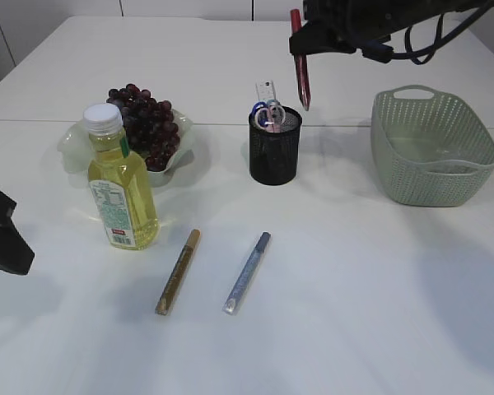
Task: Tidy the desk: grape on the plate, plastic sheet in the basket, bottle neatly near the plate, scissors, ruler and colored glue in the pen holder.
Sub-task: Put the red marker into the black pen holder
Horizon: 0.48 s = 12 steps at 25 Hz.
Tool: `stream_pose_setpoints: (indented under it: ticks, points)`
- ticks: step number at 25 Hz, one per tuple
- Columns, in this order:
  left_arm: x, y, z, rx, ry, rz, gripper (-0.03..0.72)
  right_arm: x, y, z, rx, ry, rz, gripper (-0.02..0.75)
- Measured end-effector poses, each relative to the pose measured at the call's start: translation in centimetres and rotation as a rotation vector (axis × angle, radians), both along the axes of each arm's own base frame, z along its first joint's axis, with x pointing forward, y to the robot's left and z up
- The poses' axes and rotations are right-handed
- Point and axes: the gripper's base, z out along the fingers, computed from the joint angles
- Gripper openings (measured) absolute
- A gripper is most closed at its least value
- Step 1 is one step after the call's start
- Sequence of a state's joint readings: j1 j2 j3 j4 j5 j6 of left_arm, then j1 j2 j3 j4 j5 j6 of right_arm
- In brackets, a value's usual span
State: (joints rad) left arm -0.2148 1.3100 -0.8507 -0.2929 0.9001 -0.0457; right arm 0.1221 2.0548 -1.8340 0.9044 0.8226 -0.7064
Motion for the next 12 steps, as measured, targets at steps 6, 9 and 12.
stream_pose_setpoints:
  ticks: [6, 9, 12]
  points:
    - [-0.1, 0.0, 0.0, 0.002, 0.014, -0.004, 0.435, 1.7, 0.7, -1.2, 0.057, -0.183, 0.06, 0.079]
    - [-0.2, 0.0, -0.1, 0.002, 0.023, -0.006, 0.435, 2.8, 0.7, -3.2, 0.035, -0.242, 0.064, 0.079]
    - [-0.2, 0.0, -0.1, 0.003, 0.025, -0.007, 0.435, 3.8, 0.7, -4.8, 0.002, -0.32, 0.059, 0.079]
